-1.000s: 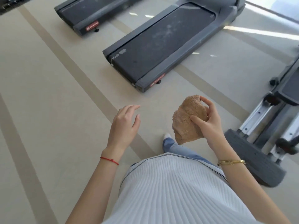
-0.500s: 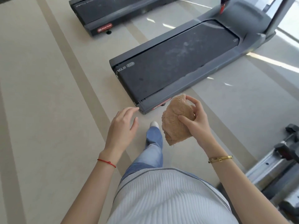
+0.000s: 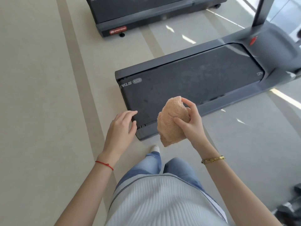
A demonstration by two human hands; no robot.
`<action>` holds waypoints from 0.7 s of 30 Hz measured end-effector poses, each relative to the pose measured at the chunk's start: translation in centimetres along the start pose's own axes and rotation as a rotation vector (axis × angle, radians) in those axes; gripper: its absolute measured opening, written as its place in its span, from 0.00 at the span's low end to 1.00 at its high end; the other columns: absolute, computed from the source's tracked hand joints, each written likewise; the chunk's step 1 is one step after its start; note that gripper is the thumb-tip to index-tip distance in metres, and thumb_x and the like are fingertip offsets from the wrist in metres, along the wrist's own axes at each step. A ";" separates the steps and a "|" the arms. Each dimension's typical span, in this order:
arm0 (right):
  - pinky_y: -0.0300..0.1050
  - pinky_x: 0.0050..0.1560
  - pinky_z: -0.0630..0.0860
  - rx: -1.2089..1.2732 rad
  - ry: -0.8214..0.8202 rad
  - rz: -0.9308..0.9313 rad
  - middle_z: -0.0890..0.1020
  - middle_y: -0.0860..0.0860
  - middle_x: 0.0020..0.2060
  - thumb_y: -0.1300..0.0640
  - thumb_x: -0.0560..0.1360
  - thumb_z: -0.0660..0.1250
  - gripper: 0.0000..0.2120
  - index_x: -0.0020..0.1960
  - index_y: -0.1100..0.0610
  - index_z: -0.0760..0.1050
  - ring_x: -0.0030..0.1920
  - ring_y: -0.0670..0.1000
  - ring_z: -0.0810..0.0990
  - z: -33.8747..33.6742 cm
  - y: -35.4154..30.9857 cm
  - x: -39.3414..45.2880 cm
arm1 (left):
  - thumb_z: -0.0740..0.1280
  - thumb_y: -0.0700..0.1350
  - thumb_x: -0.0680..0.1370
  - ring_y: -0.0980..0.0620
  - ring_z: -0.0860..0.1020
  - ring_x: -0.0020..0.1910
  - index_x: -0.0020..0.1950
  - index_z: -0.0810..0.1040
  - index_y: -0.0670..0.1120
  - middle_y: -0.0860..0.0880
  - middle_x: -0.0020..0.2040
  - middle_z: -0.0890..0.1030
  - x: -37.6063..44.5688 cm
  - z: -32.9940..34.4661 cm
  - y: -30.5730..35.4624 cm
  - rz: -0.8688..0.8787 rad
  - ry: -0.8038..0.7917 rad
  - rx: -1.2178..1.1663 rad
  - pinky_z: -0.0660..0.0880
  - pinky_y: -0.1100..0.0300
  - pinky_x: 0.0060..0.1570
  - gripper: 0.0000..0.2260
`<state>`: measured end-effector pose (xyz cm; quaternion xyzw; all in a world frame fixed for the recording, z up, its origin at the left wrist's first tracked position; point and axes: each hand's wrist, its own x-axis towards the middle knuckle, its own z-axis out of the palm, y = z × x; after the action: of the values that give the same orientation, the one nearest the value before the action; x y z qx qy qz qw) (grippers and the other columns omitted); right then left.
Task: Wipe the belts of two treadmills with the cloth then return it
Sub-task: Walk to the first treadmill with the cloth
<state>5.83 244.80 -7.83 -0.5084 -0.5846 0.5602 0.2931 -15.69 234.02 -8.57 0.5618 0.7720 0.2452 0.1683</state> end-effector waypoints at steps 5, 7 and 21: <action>0.41 0.54 0.76 -0.039 -0.083 0.045 0.78 0.51 0.56 0.70 0.73 0.67 0.30 0.69 0.47 0.68 0.56 0.47 0.78 -0.9 0.3 7.6 | 0.64 0.38 0.79 0.45 0.76 0.61 0.65 0.77 0.42 0.46 0.61 0.80 6.2 1.8 0.5 -0.083 0.026 0.030 0.72 0.52 0.62 0.15; 0.32 0.50 0.75 -0.075 -0.141 0.046 0.77 0.46 0.55 0.70 0.73 0.67 0.30 0.70 0.48 0.67 0.53 0.40 0.77 -1.2 0.7 10.9 | 0.63 0.38 0.79 0.45 0.76 0.61 0.65 0.77 0.42 0.46 0.61 0.80 8.5 3.1 0.4 -0.125 0.033 0.040 0.71 0.52 0.62 0.15; 0.38 0.49 0.75 -0.219 -0.468 0.029 0.77 0.47 0.53 0.67 0.74 0.68 0.30 0.71 0.46 0.64 0.51 0.40 0.78 2.4 12.1 35.9 | 0.63 0.37 0.79 0.44 0.76 0.62 0.66 0.76 0.40 0.44 0.61 0.79 22.0 20.2 -8.8 -0.358 0.181 0.107 0.72 0.49 0.64 0.15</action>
<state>-4.27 275.29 -27.96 -0.4021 -0.6862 0.6002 0.0851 -18.64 256.54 -29.91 0.3994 0.8834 0.2195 0.1091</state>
